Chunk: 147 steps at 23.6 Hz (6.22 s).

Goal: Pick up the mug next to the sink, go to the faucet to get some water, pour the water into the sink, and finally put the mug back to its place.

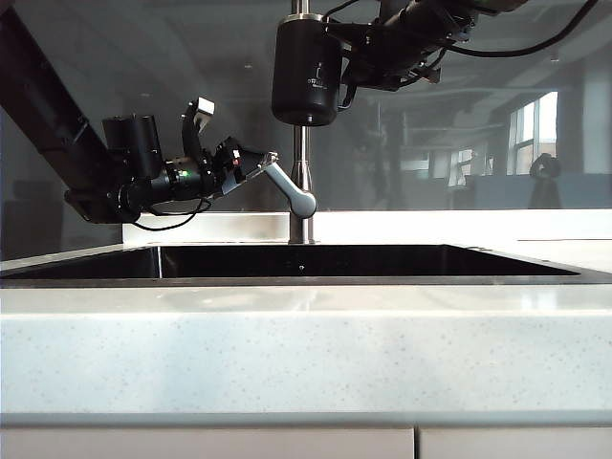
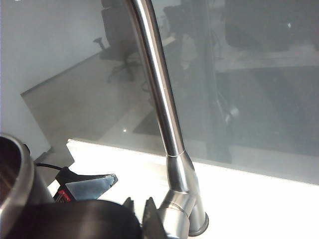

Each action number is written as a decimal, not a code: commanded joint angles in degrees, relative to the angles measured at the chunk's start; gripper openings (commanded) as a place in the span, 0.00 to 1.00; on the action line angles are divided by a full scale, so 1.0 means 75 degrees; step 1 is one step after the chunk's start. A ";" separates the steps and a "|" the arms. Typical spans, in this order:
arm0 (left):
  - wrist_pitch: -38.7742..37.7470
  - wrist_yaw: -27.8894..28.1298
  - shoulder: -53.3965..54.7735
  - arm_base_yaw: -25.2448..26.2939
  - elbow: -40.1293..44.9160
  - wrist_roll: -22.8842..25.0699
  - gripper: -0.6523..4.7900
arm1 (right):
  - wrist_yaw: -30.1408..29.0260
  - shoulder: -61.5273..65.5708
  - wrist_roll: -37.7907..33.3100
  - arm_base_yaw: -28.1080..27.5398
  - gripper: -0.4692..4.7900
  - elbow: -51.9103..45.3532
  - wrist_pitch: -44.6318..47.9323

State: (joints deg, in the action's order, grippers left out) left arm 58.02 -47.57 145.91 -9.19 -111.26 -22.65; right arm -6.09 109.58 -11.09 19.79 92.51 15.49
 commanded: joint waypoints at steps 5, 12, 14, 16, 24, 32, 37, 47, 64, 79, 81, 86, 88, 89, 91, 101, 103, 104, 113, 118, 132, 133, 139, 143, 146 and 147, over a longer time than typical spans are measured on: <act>-0.0035 0.0064 -0.0067 -0.0003 -0.0032 0.0373 0.80 | -0.0006 -0.0076 -0.0061 0.0017 0.09 0.0082 0.0367; -0.0428 0.0810 -0.0067 0.0000 -0.0032 0.0860 0.80 | -0.0006 -0.0076 -0.0061 0.0017 0.09 0.0082 0.0367; -0.0577 0.1221 -0.0067 0.0000 -0.0032 0.1163 0.80 | -0.0009 -0.0076 -0.0061 0.0017 0.09 0.0082 0.0367; -0.0647 0.1743 -0.0067 0.0000 -0.0032 0.1250 0.80 | -0.0009 -0.0076 -0.0061 0.0017 0.09 0.0082 0.0367; -0.0647 0.2789 -0.0067 0.0003 -0.0032 0.1221 0.80 | -0.0032 -0.0079 -0.0061 0.0017 0.09 0.0082 0.0367; -0.0207 0.1955 -0.0067 0.0020 -0.0032 0.0627 0.80 | -0.0029 -0.0079 -0.0044 0.0015 0.09 0.0082 0.0358; 0.0769 0.1425 -0.0067 0.0047 -0.0035 -0.0079 0.80 | -0.0017 -0.0195 0.0898 0.0006 0.09 0.0082 0.0122; 0.1195 0.1425 -0.0067 0.0055 -0.0035 -0.0210 0.80 | 0.1198 -0.0863 0.4628 0.0035 0.09 0.0082 -0.0813; 0.1195 0.1443 -0.0067 0.0055 -0.0035 -0.0213 0.80 | 0.3768 -0.0994 1.0518 0.0705 0.09 0.0082 -0.0816; 0.1180 0.1422 -0.0067 0.0055 -0.0035 -0.0213 0.80 | 0.4109 -0.0997 1.3429 0.0705 0.09 0.0082 -0.0880; 0.1166 0.1422 -0.0067 0.0055 -0.0035 -0.0213 0.80 | 0.4112 -0.0997 1.3598 0.0705 0.09 0.0082 -0.0883; 0.1102 0.1422 -0.0067 0.0052 -0.0035 -0.0210 0.80 | 0.4112 -0.1000 1.4230 0.0705 0.09 0.0079 -0.0883; 0.1040 0.1422 -0.0067 0.0052 -0.0035 -0.0213 0.80 | 0.4109 -0.0997 1.4341 0.0705 0.09 0.0079 -0.0889; 0.0979 0.1422 -0.0067 0.0052 -0.0035 -0.0213 0.80 | 0.4112 -0.1000 1.4341 0.0705 0.09 0.0082 -0.0889; 0.0868 0.1422 -0.0067 0.0052 -0.0035 -0.0210 0.80 | 0.4115 -0.1000 1.4344 0.0705 0.09 0.0079 -0.0889; 0.0670 0.1422 -0.0067 0.0052 -0.0032 -0.0210 0.80 | 0.4118 -0.1070 1.4938 0.0711 0.09 0.0079 -0.0883; 0.0670 0.1422 -0.0067 0.0052 -0.0032 -0.0213 0.80 | 0.4109 -0.1102 1.4941 0.0711 0.09 0.0079 -0.0880; 0.0670 0.1422 -0.0067 0.0052 -0.0032 -0.0213 0.80 | 0.4109 -0.1119 1.4941 0.0711 0.09 0.0079 -0.0883; 0.0670 0.1413 -0.0067 0.0052 -0.0017 -0.0219 0.80 | 0.4179 -0.1131 1.2925 0.0708 0.09 0.0079 -0.0898; 0.0670 0.1306 -0.0067 0.0052 -0.0015 -0.0245 0.80 | 0.4992 -0.1145 0.8431 0.0644 0.09 0.0076 -0.1355; 0.0673 0.0988 -0.0067 0.0052 -0.0015 -0.0723 0.80 | 0.2669 -0.2261 0.2221 -0.0886 0.09 -0.2209 -0.0638; 0.0673 0.0991 -0.0067 0.0052 -0.0015 -0.0726 0.80 | 0.2667 -0.2436 0.2183 -0.0994 0.09 -0.2550 -0.0356; 0.0664 0.0965 -0.0067 0.0044 -0.0015 -0.0726 0.80 | 0.2643 -0.3430 0.1518 -0.2052 0.09 -0.5193 0.1941; 0.0641 0.0962 -0.0067 0.0038 -0.0015 -0.0726 0.80 | 0.2369 -0.3497 0.0991 -0.2696 0.09 -0.6333 0.2906; 0.0644 0.0962 -0.0067 0.0035 -0.0015 -0.0726 0.80 | 0.2127 -0.3497 0.0991 -0.2938 0.09 -0.6784 0.3241; 0.0641 0.0962 -0.0067 0.0035 -0.0015 -0.0726 0.80 | 0.2136 -0.3497 0.0994 -0.2984 0.09 -0.6930 0.3389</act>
State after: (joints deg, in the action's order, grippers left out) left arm 62.30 -39.97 145.60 -8.84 -111.37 -28.08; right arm 10.74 83.88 -3.07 -2.24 41.28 35.68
